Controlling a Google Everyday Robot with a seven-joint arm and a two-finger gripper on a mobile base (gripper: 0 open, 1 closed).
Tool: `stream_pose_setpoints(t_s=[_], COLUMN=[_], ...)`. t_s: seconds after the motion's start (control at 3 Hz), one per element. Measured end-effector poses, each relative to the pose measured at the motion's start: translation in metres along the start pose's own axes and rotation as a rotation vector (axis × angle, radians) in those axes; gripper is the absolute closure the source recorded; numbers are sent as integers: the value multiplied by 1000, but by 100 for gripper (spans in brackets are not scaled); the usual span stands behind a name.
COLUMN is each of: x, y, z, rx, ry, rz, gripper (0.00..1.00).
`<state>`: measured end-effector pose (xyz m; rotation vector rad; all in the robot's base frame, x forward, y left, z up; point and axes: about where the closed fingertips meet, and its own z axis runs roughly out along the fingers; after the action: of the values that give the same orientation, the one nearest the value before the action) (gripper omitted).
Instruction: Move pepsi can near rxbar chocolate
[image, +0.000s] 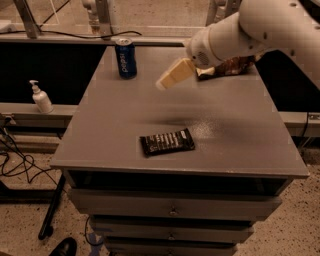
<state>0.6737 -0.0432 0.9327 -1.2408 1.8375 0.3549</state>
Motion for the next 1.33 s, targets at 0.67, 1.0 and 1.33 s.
stream_pose_setpoints(t_s=[0.67,1.0,1.33], x=[-59,-80,-84], y=[6,0,-16], z=[88,125,160], rx=[-36,-7,35], ry=[-317,-407,-415], rz=[198,187,139], gripper=[0,0,0])
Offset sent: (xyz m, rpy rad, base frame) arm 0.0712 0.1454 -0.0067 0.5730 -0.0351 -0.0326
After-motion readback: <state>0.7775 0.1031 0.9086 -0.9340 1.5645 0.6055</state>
